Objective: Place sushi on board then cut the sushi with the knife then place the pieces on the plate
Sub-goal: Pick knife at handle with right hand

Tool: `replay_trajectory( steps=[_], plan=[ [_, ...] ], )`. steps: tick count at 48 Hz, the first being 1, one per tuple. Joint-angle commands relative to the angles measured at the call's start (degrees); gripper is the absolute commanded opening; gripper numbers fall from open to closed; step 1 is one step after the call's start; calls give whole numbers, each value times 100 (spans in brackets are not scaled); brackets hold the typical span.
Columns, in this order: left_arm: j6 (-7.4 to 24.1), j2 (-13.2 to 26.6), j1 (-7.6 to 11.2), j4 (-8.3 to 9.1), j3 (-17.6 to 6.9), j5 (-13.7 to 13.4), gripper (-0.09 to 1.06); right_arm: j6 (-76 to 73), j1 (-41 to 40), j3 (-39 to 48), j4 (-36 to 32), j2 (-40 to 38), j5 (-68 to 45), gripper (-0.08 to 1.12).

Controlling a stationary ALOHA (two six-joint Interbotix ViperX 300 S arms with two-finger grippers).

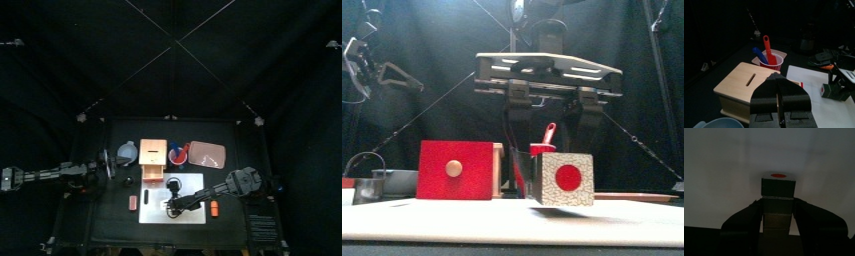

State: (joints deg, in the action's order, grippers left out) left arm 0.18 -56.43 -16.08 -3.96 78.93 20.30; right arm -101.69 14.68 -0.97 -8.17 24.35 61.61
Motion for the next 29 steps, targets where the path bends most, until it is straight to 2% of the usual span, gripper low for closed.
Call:
replay_trajectory(
  steps=[1,9,21,29],
  plan=[
    [0,35,-18,9,-114,-26,7,-35,-26,-149,-18,-149,0,77],
    [9,35,-18,18,-114,-88,7,-35,-26,-202,26,-97,-35,81],
    [18,35,-18,35,-97,-97,7,35,-35,-369,176,53,0,100],
    [18,35,-26,53,-97,-97,7,18,-53,-466,88,44,141,101]
  ],
)
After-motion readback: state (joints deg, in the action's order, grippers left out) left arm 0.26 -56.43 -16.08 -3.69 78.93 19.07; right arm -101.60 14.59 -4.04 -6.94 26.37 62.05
